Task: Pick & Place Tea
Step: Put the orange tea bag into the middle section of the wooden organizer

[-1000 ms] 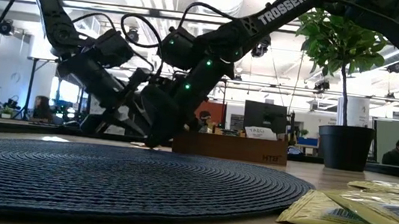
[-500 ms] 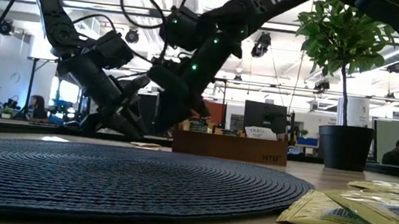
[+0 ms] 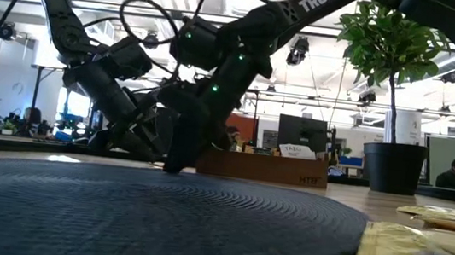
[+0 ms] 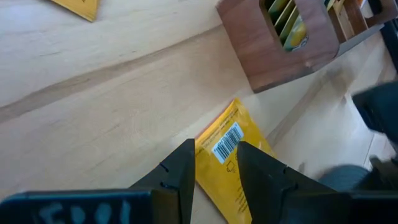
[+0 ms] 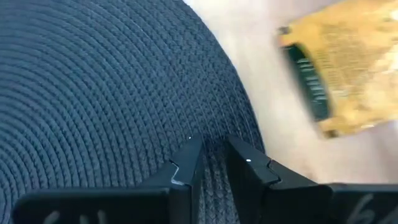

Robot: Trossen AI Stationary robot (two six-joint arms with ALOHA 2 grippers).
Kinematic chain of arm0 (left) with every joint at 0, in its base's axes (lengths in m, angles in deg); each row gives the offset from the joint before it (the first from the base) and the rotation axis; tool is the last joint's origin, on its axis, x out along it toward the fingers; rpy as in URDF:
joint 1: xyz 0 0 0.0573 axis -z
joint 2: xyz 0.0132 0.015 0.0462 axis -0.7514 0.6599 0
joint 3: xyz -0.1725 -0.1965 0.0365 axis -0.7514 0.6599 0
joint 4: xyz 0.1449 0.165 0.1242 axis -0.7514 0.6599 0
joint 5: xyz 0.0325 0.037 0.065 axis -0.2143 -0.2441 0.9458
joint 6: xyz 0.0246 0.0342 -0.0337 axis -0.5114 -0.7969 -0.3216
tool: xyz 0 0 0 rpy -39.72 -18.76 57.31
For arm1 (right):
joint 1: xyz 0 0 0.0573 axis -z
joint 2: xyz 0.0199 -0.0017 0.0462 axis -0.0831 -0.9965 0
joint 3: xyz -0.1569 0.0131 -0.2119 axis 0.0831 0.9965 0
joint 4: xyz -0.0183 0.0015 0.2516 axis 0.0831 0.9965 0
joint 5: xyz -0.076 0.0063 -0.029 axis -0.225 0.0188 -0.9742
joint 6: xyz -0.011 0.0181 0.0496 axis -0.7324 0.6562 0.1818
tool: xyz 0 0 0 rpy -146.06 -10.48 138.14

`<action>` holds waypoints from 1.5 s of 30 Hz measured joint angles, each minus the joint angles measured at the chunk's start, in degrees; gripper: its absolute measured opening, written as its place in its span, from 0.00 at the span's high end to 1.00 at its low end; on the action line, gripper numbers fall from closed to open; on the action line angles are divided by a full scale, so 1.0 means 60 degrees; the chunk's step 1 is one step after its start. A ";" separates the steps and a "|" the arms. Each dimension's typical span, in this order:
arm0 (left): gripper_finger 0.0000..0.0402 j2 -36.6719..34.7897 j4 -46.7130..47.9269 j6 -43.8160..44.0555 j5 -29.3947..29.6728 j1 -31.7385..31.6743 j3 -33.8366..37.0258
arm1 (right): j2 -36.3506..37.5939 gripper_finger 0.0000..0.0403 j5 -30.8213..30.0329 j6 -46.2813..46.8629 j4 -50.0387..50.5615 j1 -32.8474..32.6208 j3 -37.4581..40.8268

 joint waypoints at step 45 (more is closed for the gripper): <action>0.71 0.1320 -0.1105 0.0742 -0.0600 -0.0022 -0.0051 | -0.0184 0.83 -0.1676 -0.1700 -0.0728 0.0417 -0.0048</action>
